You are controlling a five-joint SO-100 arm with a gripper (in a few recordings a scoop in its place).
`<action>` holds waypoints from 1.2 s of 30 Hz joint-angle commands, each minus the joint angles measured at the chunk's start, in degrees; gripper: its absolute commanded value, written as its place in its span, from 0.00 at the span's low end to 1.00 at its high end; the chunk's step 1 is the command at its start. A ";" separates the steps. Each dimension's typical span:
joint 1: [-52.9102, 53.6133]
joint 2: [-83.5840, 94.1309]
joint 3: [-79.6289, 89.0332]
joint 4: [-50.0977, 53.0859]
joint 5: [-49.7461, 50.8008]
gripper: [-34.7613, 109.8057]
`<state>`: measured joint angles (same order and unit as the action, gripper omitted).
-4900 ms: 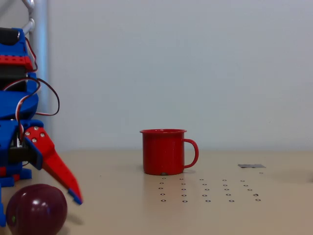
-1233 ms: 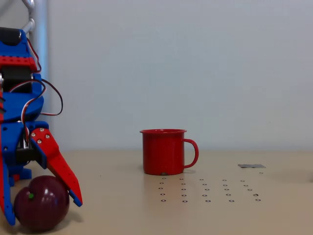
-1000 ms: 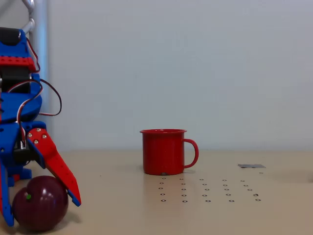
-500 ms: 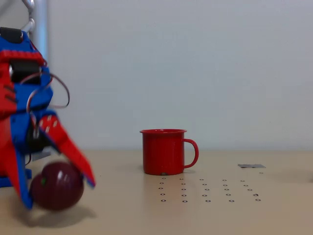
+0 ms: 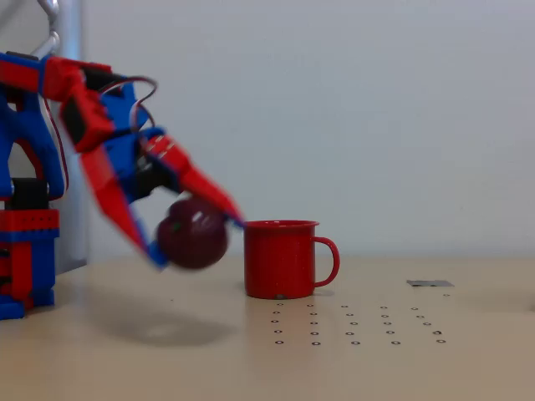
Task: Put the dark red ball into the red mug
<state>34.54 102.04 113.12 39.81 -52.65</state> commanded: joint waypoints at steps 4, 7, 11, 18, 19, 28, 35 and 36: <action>-10.46 11.69 -6.86 2.20 4.92 0.23; -16.35 15.03 -6.86 3.25 7.21 0.23; -23.64 19.25 -6.86 4.92 9.67 0.23; -34.28 24.43 -6.77 7.03 10.37 0.23; -35.60 24.52 -6.77 7.03 10.11 0.23; -45.44 21.97 -7.56 3.16 9.32 0.23; -46.05 13.89 -8.35 -3.60 7.29 0.23; -45.88 12.66 -8.44 -3.96 6.94 0.23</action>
<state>-11.43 114.26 110.74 38.06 -44.56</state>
